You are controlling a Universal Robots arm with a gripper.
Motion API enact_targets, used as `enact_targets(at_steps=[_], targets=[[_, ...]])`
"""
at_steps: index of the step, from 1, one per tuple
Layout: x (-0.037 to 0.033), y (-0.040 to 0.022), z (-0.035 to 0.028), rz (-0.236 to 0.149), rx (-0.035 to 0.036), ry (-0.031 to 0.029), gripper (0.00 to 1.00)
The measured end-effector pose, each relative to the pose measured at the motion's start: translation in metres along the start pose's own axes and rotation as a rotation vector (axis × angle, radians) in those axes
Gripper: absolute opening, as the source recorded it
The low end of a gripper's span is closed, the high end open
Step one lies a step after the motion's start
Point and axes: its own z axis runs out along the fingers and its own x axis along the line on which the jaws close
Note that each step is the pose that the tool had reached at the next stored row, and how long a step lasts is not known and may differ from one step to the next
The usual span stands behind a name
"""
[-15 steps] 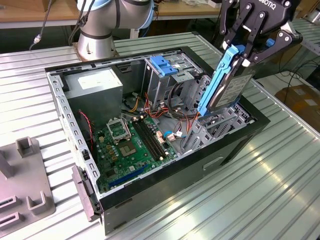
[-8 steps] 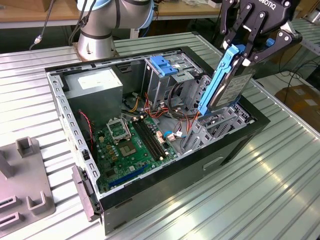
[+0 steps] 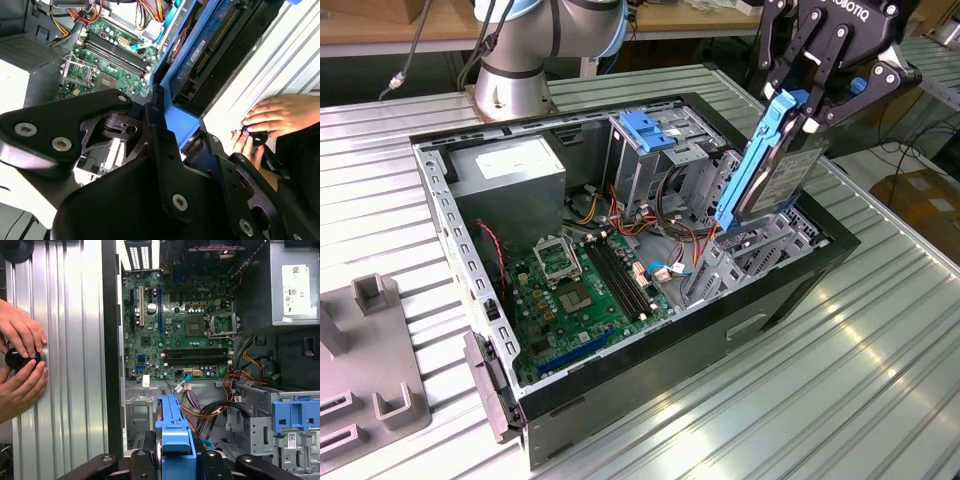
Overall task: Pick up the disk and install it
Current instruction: 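Insert the disk into the insertion slot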
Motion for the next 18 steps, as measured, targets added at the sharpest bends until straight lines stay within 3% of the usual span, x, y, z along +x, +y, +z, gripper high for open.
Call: enact_targets(at_steps=[4, 6, 8, 11, 18], targets=[[-0.0022, -0.0047, 0.0089, -0.043, -0.0002, 0.001, 0.37], [-0.0028, -0.0153, 0.0112, -0.046, -0.0001, 0.0014, 0.37], [-0.0031, -0.0193, 0.0131, -0.03, -0.0002, 0.0015, 0.37], [-0.003, -0.0194, 0.0165, 0.019, -0.0001, 0.0016, 0.37], [0.0015, -0.0196, 0.0249, 0.002, -0.0001, 0.002, 0.37]])
